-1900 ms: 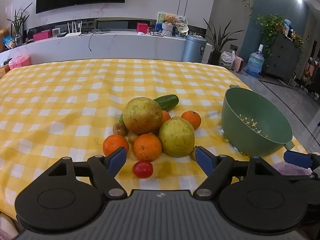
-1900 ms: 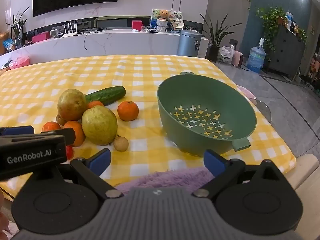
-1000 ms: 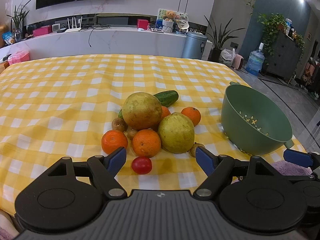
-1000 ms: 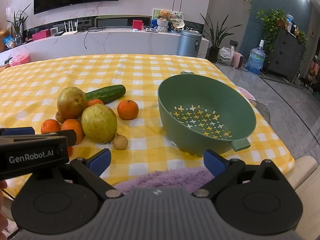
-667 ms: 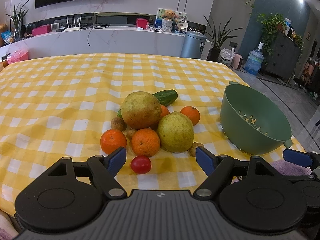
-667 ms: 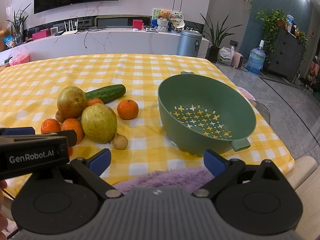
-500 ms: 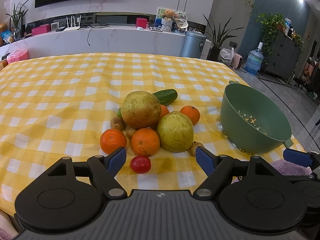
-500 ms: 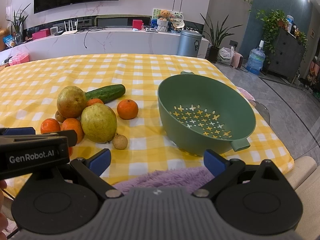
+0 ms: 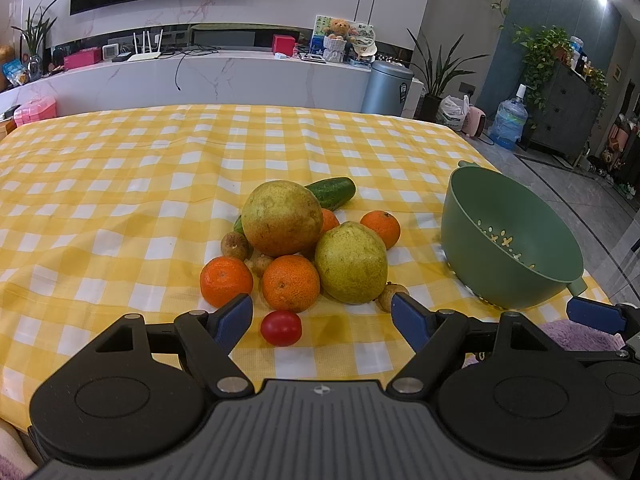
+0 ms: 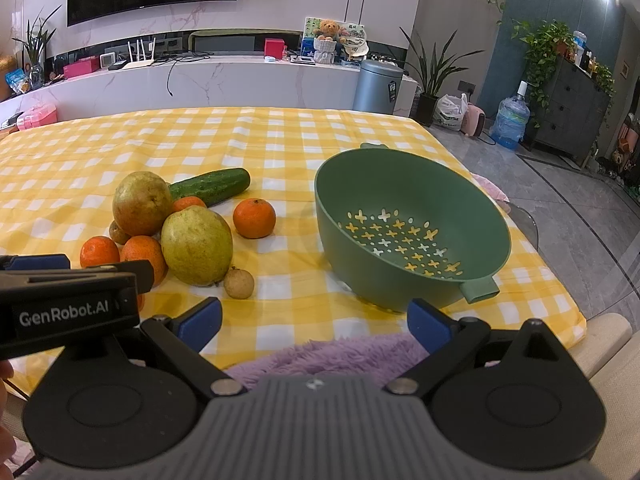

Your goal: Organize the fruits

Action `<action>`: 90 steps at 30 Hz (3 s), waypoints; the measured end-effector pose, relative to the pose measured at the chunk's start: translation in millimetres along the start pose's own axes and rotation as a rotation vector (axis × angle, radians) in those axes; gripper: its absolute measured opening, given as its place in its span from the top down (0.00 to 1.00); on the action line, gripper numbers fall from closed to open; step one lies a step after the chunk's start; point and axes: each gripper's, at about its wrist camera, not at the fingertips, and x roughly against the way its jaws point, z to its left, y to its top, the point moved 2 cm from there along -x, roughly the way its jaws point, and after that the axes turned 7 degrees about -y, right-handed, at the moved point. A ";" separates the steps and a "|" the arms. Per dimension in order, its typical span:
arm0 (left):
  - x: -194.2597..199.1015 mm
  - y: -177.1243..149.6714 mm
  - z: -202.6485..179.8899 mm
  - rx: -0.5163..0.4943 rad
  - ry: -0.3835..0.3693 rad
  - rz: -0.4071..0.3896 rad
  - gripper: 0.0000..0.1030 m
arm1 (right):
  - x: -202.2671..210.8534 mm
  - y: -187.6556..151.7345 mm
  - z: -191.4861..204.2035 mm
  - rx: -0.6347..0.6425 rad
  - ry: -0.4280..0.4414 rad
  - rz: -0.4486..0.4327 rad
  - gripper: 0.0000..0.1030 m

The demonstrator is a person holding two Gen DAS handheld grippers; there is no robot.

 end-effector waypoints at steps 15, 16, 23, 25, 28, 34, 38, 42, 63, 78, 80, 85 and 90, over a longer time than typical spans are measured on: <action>-0.6 -0.2 0.2 0.004 -0.006 0.000 0.10 | 0.0 0.2 0.4 0.002 -0.003 0.000 0.07; -1.0 -0.4 0.3 0.006 -0.008 0.002 0.10 | 0.0 0.0 0.2 0.001 -0.003 0.001 0.07; -1.4 -0.6 0.8 0.006 -0.008 0.002 0.10 | -0.8 -0.9 0.5 0.003 -0.004 0.001 0.07; -1.5 -0.6 0.6 0.006 -0.008 0.002 0.10 | -1.2 -1.6 0.4 0.004 -0.006 0.000 0.07; -1.8 -1.3 0.7 0.006 -0.007 0.004 0.10 | -2.7 -2.8 1.2 0.009 -0.010 0.000 0.07; -4.6 -3.4 2.0 0.010 -0.002 0.011 0.10 | -2.5 -2.8 1.4 0.010 -0.012 0.000 0.07; -4.3 -3.2 3.2 0.011 -0.002 0.010 0.10 | -1.8 -2.7 0.7 0.012 -0.009 0.000 0.07; -0.4 0.6 5.4 0.011 -0.009 0.003 0.10 | 2.4 -1.6 0.8 0.016 -0.011 -0.012 0.07; -13.4 39.7 100.5 0.160 0.037 0.024 0.10 | 8.1 78.9 19.5 -0.084 0.269 -0.089 0.06; -46.2 28.2 104.2 0.077 -0.025 0.139 0.10 | -100.8 121.5 119.9 0.015 0.445 0.264 0.10; -47.4 27.5 101.7 0.062 -0.026 0.139 0.10 | -101.2 120.2 123.0 0.048 0.462 0.257 0.10; -53.3 26.9 101.9 0.055 -0.002 0.157 0.10 | -113.7 113.5 140.3 0.161 0.423 0.275 0.21; -55.3 26.9 105.9 0.083 -0.010 0.161 0.10 | -110.3 106.1 150.7 0.262 0.371 0.211 0.23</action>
